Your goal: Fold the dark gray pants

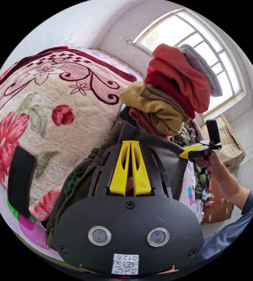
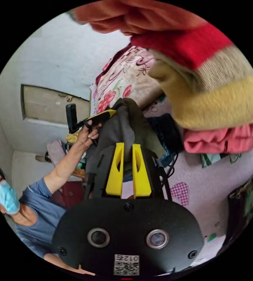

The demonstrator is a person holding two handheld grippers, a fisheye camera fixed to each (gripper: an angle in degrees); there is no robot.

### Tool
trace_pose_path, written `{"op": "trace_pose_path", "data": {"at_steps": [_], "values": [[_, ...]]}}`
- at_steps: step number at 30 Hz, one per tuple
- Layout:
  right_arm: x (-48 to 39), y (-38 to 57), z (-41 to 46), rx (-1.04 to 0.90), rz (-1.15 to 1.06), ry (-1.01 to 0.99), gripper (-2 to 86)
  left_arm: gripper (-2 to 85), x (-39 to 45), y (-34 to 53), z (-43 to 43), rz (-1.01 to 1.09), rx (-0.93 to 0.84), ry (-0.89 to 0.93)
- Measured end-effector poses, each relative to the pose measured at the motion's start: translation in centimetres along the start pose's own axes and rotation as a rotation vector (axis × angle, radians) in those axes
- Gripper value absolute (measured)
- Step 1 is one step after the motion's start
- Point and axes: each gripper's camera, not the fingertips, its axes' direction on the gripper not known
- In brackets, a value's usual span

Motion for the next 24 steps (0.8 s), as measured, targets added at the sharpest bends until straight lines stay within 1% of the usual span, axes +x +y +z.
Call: {"op": "trace_pose_path", "data": {"at_steps": [2, 3, 4, 6, 8, 9, 10, 11, 14, 16, 17, 18, 19, 20, 22, 24], "values": [[4.0, 1.2, 0.3, 0.053, 0.172, -0.107, 2.4, 0.3, -0.2, 0.3, 1.1, -0.029, -0.016, 0.028], [4.7, 1.5, 0.2, 0.078, 0.192, -0.146, 2.3, 0.3, -0.2, 0.4, 1.4, -0.036, -0.020, 0.037], [5.3, 2.4, -0.6, 0.156, 0.195, -0.193, 2.3, 0.3, -0.3, 0.5, 1.8, -0.050, -0.029, 0.064], [4.5, 3.8, -2.6, 0.228, 0.163, -0.136, 2.3, 0.4, -0.1, 1.0, 1.3, -0.060, -0.004, 0.127], [2.2, 6.4, -6.5, 0.355, 0.123, 0.094, 1.9, 0.4, 0.6, 2.7, -1.7, -0.051, 0.126, 0.162], [1.4, 7.3, -7.5, 0.398, 0.102, 0.133, 1.7, 0.4, 1.0, 3.4, -2.8, -0.041, 0.164, 0.173], [-0.6, 8.7, -8.9, 0.464, 0.010, 0.159, 1.2, 0.4, 2.0, 5.0, -4.8, -0.010, 0.230, 0.186], [-2.6, 9.5, -9.3, 0.478, -0.064, 0.166, 0.9, 0.3, 3.3, 6.9, -6.4, 0.025, 0.264, 0.181], [-7.1, 9.2, -7.7, 0.431, -0.244, 0.077, 0.4, 0.3, 7.3, 12.4, -7.4, 0.093, 0.258, 0.093], [-8.0, 8.3, -6.2, 0.400, -0.237, -0.015, 0.4, 0.3, 9.3, 16.0, -6.5, 0.095, 0.249, 0.056], [-7.8, 7.7, -5.1, 0.368, -0.183, -0.045, 0.4, 0.3, 10.2, 18.2, -5.3, 0.068, 0.222, 0.025], [-7.4, 7.5, -4.5, 0.340, -0.141, -0.037, 0.4, 0.3, 10.7, 19.3, -4.7, 0.063, 0.204, 0.003], [-6.6, 7.3, -3.5, 0.273, -0.028, 0.049, 0.4, 0.3, 11.4, 21.0, -3.2, 0.057, 0.149, -0.096], [-6.7, 7.9, -3.5, 0.271, 0.001, 0.080, 0.5, 0.3, 11.7, 22.3, -1.4, 0.024, 0.074, -0.228], [-9.5, 10.1, -5.3, 0.359, -0.062, 0.111, 0.5, 0.3, 11.9, 23.7, -0.2, -0.020, 0.042, -0.285], [-13.9, 13.0, -7.0, 0.387, -0.199, 0.185, 0.5, 0.3, 13.6, 25.2, -1.6, 0.007, 0.160, -0.252]]}}
